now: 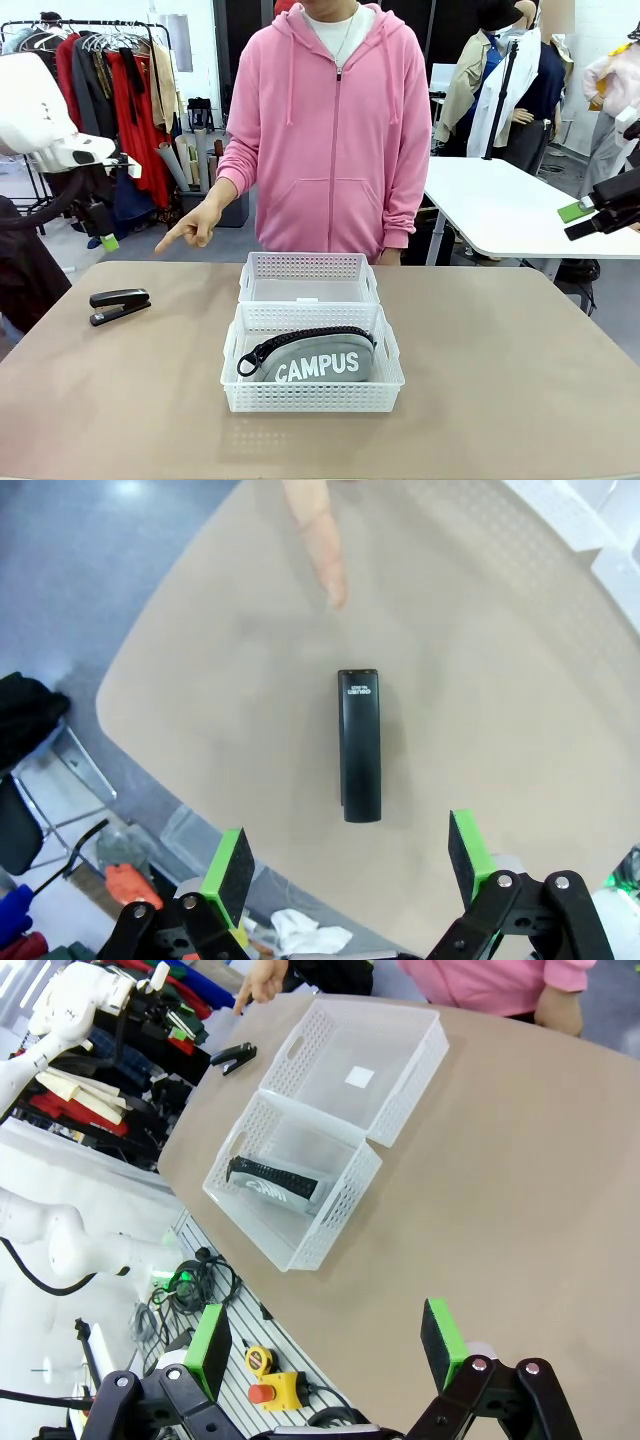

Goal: Distribute items into two baskets.
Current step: Pick up the Stapler that the person points to.

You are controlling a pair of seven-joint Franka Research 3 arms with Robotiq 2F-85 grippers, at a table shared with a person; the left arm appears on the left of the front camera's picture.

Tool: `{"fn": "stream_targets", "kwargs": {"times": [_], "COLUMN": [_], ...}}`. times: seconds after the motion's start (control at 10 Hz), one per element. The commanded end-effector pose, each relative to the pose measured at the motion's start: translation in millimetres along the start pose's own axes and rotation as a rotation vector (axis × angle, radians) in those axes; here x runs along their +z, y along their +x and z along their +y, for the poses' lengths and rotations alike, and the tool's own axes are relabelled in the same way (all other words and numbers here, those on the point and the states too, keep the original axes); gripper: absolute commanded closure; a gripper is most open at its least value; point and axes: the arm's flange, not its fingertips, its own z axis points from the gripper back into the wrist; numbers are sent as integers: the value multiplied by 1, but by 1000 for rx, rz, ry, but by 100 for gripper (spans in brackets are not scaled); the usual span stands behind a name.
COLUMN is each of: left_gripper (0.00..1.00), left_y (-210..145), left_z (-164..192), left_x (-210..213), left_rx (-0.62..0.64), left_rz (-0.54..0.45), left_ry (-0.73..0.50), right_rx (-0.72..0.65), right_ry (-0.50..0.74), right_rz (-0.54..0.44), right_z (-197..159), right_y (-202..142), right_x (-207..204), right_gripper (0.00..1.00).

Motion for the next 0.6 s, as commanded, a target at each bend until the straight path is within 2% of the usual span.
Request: {"fn": "stream_targets", "kwargs": {"times": [0.0,0.5], "left_gripper": [0,0], "left_y": [10,16], "left_z": [9,11], "left_x": [-4,-43], "left_rx": [-36,-77], "left_rz": [51,107], "left_ry": [-5,-49], "right_rx": [-5,-5], "right_ry": [7,7], "right_rz": [-5,-5], "right_z": [2,2], "right_y": [0,0], "right_x": [0,0], "right_gripper": [0,0]}}
